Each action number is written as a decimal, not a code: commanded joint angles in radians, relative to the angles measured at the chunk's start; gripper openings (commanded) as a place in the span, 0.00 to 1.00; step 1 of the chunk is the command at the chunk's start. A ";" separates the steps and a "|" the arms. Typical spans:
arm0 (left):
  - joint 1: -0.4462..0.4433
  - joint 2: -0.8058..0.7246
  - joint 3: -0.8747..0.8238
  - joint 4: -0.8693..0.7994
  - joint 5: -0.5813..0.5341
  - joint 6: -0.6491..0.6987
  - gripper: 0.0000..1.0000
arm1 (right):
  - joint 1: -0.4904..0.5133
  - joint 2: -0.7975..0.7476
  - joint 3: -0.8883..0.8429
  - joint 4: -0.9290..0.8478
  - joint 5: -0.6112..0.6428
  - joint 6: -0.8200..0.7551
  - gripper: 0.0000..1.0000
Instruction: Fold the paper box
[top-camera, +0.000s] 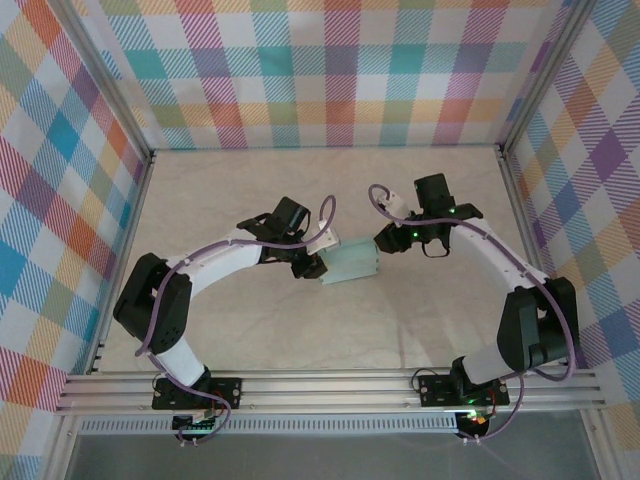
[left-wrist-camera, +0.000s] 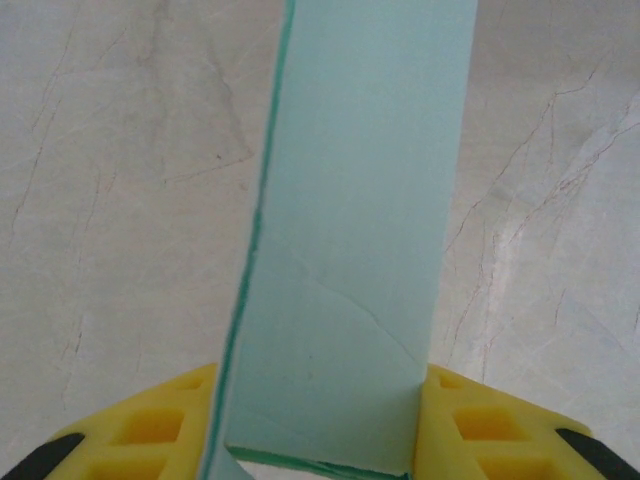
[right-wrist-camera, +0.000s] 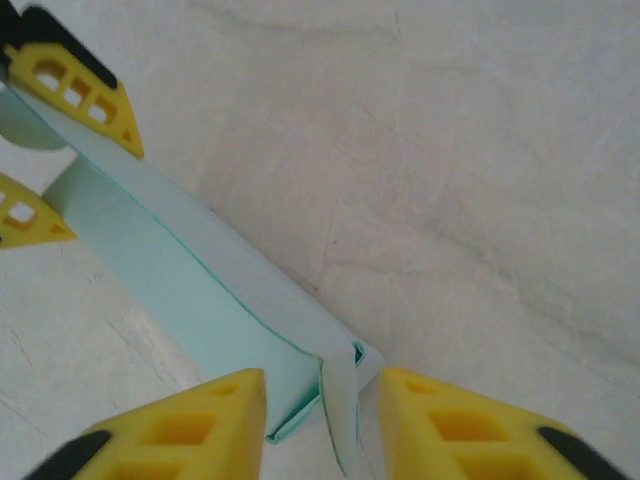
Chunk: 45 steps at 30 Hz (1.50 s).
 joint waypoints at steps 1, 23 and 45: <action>0.004 0.036 0.006 -0.089 0.008 0.018 0.37 | 0.003 0.016 0.025 -0.060 0.009 -0.045 0.29; -0.028 0.043 -0.019 0.012 -0.119 -0.042 0.38 | 0.045 -0.067 -0.062 0.107 0.110 0.269 0.00; -0.060 0.059 0.003 0.044 -0.159 -0.076 0.40 | 0.173 -0.189 -0.318 0.357 0.427 0.660 0.00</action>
